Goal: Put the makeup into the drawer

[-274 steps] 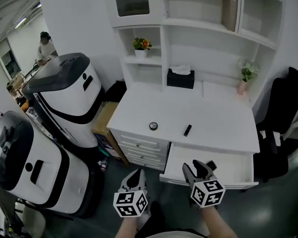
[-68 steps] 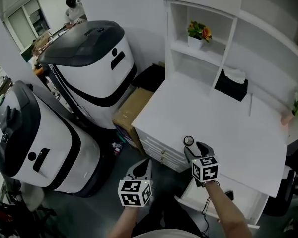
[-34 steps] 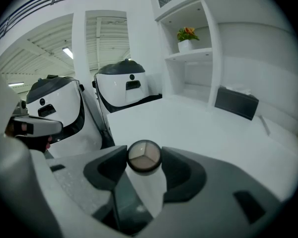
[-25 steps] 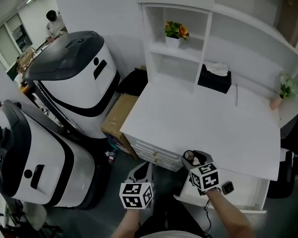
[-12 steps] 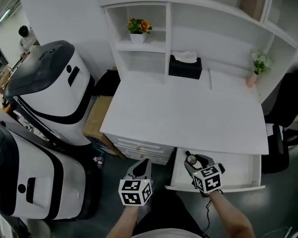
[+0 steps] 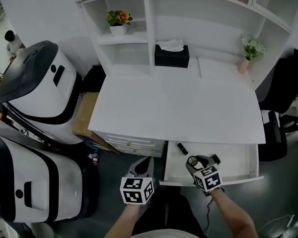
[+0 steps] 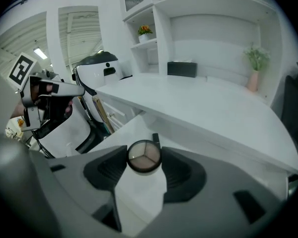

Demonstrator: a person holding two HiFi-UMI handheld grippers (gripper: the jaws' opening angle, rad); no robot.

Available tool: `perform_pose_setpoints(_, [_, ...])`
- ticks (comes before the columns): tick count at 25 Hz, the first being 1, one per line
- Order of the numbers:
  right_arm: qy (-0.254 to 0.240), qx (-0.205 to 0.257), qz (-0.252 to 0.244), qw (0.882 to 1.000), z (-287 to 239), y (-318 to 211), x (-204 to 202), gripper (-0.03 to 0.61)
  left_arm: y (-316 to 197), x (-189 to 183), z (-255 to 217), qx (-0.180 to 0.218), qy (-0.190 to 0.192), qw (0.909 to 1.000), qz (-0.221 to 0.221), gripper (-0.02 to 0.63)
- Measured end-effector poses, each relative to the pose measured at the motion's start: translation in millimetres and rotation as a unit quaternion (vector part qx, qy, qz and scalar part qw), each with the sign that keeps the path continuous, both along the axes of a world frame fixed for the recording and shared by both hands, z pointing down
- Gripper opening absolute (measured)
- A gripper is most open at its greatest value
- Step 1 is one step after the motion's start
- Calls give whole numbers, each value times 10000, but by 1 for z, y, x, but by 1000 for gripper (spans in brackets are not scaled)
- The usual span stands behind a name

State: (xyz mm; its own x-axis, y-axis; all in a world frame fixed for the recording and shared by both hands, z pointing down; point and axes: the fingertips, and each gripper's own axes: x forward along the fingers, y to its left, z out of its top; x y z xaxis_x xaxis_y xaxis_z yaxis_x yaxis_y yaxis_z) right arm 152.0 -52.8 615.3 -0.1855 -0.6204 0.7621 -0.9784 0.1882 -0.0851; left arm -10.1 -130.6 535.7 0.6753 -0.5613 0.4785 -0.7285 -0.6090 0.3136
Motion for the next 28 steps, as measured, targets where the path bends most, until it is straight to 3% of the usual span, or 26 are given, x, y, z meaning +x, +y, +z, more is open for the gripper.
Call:
perform_pose_setpoints(6, [18, -303, -666, 9973, 29, -3, 1, 218, -2, 10, 9, -114, -158, 9996, -223, 3])
perform_pose_setpoints(9, [-257, -505, -913, 9942, 37, -7, -1, 218, -4, 12, 12, -167, -221, 9987, -437, 3])
perform_pose_setpoints(12, [-141, -560, -1393, 9886, 42, -12, -4, 218, -7, 12, 13, -204, -253, 9971, -681, 3])
perform_pose_setpoints(20, [36, -607, -2840, 9569, 64, -15, -28, 218, -11, 1, 13, -205, -339, 9897, -1379, 3])
perform_pose_setpoints(28, [251, -676, -3598, 9303, 88, -11, -46, 218, 0, -24, 15, -220, -423, 9780, -2032, 3])
